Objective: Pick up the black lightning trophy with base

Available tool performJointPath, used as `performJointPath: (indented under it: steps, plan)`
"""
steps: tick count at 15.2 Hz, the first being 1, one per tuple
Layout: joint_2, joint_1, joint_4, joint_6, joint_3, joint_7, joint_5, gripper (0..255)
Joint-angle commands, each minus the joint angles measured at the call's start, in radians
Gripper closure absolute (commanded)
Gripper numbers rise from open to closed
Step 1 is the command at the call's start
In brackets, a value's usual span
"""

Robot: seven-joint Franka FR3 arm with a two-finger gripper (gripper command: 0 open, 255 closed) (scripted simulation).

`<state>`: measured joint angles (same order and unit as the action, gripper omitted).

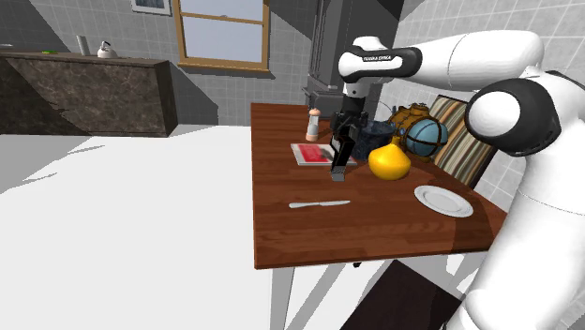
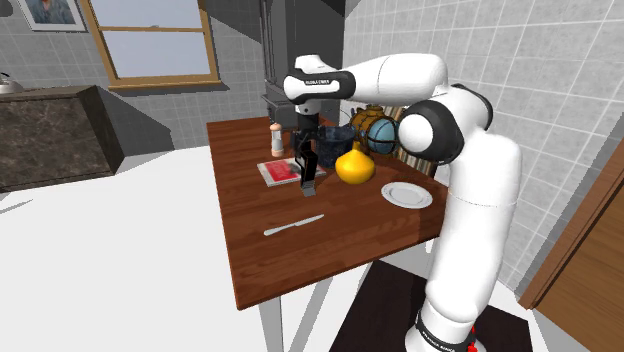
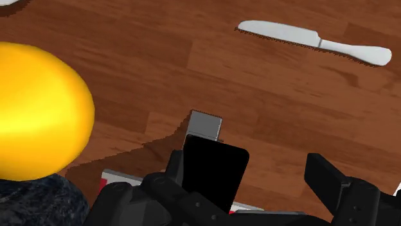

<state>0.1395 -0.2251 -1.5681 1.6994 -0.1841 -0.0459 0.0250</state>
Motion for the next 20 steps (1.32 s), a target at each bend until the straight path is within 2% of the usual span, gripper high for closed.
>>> performJointPath:
  steps: [1, 2, 11, 12, 20]
  plan:
    - [0.076, -0.021, 0.097, -0.025, -0.015, 0.0, 0.013, 0]
    - [0.111, -0.031, 0.144, -0.038, -0.021, -0.001, 0.019, 0]
    - [0.102, -0.028, 0.03, 0.067, -0.019, -0.001, 0.018, 0]
    - [0.103, -0.029, 0.029, 0.068, -0.02, -0.002, 0.018, 255]
    - [0.104, -0.029, 0.028, 0.07, -0.02, -0.003, 0.018, 255]
